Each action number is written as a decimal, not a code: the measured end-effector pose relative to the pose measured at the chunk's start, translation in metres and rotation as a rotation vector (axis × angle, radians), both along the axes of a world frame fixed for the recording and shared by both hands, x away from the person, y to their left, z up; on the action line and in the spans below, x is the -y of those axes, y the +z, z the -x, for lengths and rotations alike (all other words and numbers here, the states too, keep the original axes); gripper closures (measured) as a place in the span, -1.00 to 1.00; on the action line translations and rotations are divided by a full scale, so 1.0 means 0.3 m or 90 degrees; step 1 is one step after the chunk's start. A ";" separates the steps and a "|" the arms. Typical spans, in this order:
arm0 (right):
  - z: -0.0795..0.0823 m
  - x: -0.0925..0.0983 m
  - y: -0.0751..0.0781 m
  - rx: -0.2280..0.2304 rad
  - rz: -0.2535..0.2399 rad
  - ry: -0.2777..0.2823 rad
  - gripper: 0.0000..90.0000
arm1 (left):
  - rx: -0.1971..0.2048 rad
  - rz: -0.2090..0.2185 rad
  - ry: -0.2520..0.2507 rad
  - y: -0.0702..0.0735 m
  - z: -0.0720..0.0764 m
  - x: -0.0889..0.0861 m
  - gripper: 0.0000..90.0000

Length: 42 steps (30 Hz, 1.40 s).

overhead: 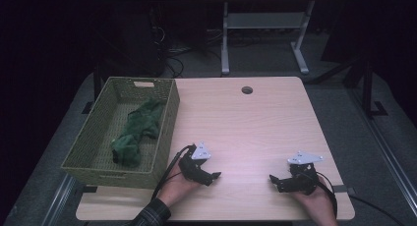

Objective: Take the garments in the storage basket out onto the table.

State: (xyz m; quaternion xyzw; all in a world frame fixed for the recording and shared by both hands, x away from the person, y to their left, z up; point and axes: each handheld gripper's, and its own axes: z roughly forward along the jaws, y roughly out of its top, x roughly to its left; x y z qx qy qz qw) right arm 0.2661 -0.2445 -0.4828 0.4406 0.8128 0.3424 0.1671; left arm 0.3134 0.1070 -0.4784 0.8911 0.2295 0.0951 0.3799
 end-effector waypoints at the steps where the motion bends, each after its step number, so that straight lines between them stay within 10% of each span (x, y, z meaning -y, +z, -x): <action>1: -0.001 -0.001 0.000 0.000 0.000 -0.001 -0.94 | 0.000 0.000 -0.001 0.000 0.000 0.000 -0.70; 42: -0.005 -0.004 0.000 0.000 -0.002 0.000 -0.94 | 0.003 0.031 0.023 0.076 -0.036 -0.051 -0.71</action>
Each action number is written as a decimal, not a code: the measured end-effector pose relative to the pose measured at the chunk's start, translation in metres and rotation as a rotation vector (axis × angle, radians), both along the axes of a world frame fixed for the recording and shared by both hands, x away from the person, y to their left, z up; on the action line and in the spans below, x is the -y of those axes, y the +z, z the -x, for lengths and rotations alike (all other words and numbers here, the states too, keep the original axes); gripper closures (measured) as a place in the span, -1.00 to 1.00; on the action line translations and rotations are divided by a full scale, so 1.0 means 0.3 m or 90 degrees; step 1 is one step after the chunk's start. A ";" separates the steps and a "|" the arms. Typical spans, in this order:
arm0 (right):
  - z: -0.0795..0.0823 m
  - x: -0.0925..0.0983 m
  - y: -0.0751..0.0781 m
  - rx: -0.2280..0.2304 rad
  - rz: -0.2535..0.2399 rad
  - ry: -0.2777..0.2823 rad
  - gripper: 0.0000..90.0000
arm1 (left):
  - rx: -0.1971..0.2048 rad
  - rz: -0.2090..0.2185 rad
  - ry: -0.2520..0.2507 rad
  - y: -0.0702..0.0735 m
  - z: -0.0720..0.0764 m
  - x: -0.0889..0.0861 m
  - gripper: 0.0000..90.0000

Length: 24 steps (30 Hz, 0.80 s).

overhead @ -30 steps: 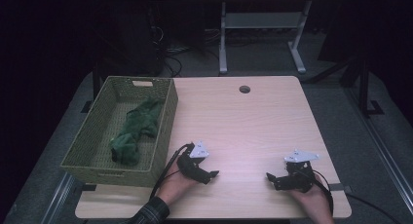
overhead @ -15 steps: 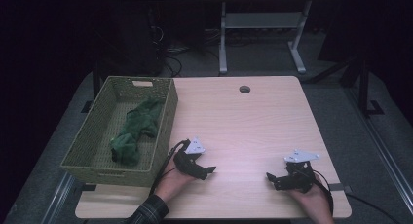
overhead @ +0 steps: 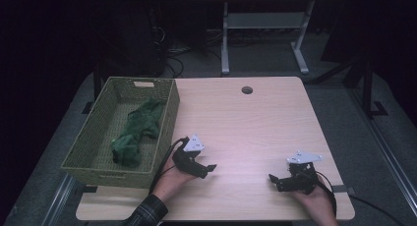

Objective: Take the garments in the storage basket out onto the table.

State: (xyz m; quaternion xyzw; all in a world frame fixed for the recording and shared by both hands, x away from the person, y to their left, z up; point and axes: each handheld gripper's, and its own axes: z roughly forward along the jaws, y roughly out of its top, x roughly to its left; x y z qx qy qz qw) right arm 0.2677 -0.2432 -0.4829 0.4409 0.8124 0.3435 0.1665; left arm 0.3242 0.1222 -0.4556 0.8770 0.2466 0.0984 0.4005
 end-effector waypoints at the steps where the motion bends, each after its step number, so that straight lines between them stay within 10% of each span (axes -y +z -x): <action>1: 0.000 0.000 0.000 0.000 0.000 0.000 -0.94 | -0.001 0.000 -0.002 0.003 -0.001 0.000 -0.71; 24: -0.001 0.001 0.000 0.002 0.002 0.002 -0.94 | -0.006 0.015 -0.020 0.069 -0.020 0.017 -0.70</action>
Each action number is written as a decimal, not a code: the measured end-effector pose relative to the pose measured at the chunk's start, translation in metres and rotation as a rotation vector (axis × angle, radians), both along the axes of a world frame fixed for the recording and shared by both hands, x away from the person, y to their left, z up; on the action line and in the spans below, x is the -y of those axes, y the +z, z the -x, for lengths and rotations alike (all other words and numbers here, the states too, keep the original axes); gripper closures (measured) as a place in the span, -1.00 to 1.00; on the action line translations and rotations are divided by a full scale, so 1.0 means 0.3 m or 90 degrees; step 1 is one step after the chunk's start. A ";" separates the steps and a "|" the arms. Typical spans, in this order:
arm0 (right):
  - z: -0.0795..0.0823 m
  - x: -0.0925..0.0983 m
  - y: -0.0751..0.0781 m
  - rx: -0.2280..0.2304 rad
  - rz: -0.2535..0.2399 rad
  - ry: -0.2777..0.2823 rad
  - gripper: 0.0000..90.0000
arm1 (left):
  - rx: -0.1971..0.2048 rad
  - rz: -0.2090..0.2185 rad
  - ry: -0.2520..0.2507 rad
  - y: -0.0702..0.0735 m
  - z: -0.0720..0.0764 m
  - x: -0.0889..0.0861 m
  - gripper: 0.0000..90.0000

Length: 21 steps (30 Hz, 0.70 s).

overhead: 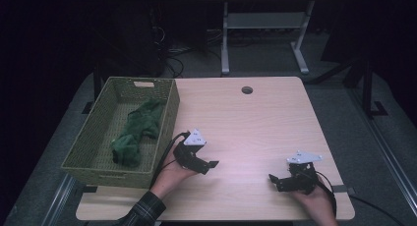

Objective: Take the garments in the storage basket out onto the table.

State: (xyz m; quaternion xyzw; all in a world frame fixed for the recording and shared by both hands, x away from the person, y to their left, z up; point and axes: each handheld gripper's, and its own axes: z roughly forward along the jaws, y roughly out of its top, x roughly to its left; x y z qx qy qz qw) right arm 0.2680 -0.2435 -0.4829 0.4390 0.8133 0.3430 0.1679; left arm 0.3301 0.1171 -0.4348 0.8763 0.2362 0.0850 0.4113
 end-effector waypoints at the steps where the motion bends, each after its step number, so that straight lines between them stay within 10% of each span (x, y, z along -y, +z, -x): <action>1: 0.000 0.000 0.000 0.000 0.000 0.000 -0.94 | 0.004 -0.003 -0.003 0.006 -0.002 -0.001 -0.71; 21: 0.000 0.001 0.000 0.000 0.000 0.001 -0.94 | 0.023 0.008 -0.016 0.127 -0.021 -0.009 -0.70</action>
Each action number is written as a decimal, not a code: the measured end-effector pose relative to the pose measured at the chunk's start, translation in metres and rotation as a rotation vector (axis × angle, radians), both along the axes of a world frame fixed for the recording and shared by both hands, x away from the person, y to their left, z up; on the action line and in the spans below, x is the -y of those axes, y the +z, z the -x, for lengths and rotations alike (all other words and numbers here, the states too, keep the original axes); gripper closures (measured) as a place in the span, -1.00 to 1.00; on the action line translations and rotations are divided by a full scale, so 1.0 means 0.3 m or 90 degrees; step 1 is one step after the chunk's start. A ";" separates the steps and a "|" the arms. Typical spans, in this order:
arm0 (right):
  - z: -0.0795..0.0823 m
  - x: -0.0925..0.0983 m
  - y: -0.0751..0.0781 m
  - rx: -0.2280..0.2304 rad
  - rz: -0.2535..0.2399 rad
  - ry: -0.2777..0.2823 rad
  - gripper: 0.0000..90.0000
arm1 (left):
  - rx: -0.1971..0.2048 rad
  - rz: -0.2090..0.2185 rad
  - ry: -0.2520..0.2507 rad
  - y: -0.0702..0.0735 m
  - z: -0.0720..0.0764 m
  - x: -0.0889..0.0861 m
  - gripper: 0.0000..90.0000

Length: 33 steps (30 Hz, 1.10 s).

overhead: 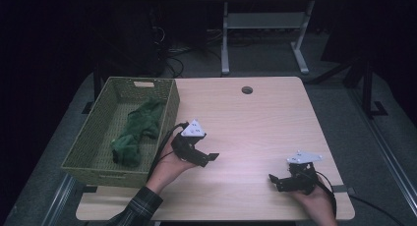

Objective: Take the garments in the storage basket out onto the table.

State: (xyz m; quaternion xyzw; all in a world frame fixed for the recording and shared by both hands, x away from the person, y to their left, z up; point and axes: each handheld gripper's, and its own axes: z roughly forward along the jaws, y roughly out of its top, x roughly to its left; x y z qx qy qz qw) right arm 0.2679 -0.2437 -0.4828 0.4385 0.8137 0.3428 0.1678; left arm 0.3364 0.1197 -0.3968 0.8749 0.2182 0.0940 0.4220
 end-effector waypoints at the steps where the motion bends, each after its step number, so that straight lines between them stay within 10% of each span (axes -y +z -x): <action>1: 0.000 0.000 0.000 0.000 0.000 0.000 -0.94 | 0.001 0.003 0.002 0.008 -0.003 -0.004 -0.70; 33: 0.000 -0.001 0.000 -0.002 -0.002 -0.008 -0.94 | 0.017 0.030 0.003 0.164 -0.100 -0.135 -0.69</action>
